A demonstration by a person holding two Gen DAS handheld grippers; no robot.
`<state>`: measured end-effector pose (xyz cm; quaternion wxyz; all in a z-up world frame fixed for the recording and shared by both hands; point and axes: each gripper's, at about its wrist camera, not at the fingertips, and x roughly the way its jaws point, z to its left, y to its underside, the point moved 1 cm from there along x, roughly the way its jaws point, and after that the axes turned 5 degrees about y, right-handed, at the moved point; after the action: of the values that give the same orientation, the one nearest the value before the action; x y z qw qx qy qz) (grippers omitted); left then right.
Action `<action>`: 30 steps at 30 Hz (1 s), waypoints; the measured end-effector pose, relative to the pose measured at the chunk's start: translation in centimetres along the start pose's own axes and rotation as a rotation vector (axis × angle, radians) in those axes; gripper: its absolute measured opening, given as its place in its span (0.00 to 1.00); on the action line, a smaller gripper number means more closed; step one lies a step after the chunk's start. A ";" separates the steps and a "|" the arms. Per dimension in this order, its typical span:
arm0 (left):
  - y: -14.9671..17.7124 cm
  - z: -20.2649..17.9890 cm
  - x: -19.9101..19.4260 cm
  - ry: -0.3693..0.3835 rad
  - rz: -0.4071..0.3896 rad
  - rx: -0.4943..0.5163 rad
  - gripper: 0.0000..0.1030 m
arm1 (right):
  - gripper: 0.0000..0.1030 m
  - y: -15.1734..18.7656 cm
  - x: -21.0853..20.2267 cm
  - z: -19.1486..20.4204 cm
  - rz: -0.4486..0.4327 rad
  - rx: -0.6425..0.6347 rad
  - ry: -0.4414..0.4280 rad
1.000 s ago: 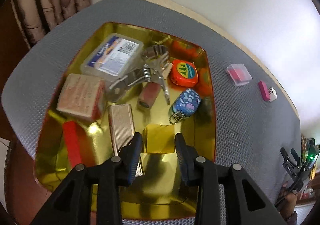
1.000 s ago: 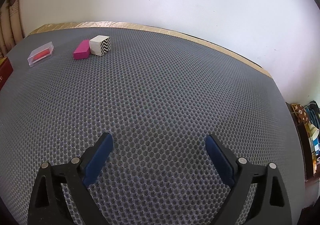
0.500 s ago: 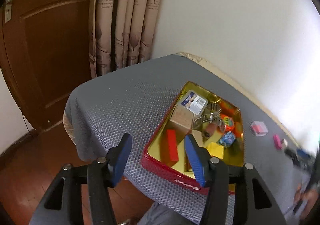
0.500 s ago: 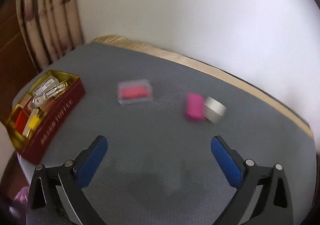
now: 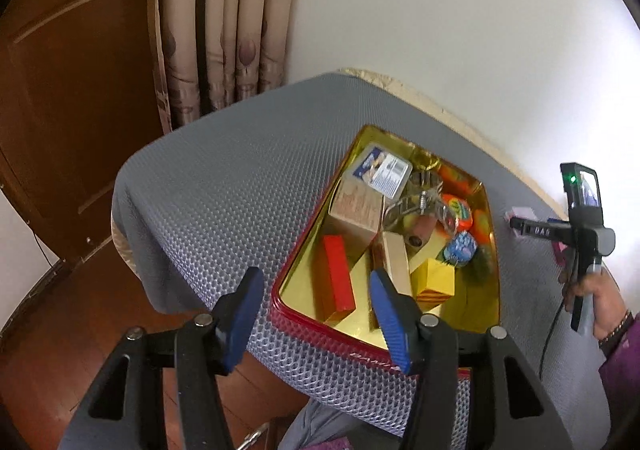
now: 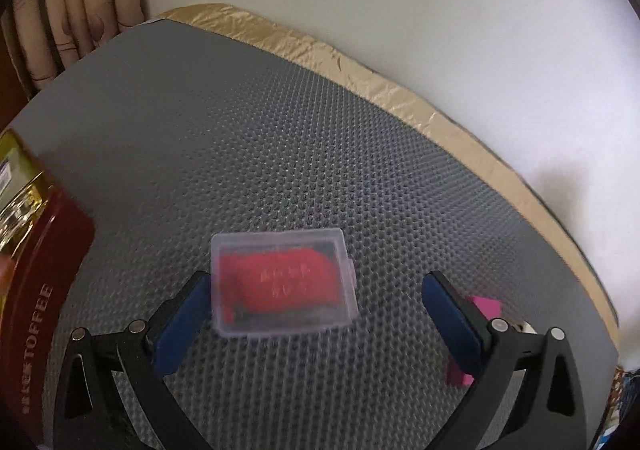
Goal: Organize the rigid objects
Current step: 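Grasp the clear box with red contents with the right tool and drop it in the tin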
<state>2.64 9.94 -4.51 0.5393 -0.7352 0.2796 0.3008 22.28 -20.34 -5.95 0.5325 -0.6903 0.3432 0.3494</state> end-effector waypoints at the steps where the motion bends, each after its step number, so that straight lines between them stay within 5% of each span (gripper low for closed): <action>1: 0.0 0.0 0.2 0.000 0.008 -0.001 0.55 | 0.89 -0.1 0.4 0.0 0.016 0.014 -0.012; 2: 0.0 0.1 0.4 -0.001 0.016 -0.005 0.55 | 0.69 0.1 1.0 -0.6 0.036 0.041 -0.054; 3: 0.0 0.2 0.5 -0.005 0.017 -0.009 0.55 | 0.65 0.0 1.1 -1.0 0.036 0.073 -0.082; 9: -0.1 0.9 0.2 -0.021 0.003 -0.045 0.55 | 0.65 0.1 -1.1 -0.4 -0.003 0.065 -0.102; 13: -0.2 1.2 -0.1 -0.025 -0.005 -0.062 0.55 | 0.65 0.9 -7.2 1.1 -0.092 0.053 -0.243; 20: 0.1 1.3 -0.3 -0.022 0.008 -0.064 0.55 | 0.66 3.7 -14.6 10.4 -0.156 -0.312 -0.384; 30: 0.1 1.8 -0.9 -0.015 -0.002 -0.075 0.55 | 0.66 6.0 -13.8 17.8 -0.104 -0.449 -0.454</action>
<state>1.77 11.68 -4.33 0.5138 -0.7529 0.2634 0.3159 7.94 -2.78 -0.58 0.4472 -0.7116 0.0942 0.5336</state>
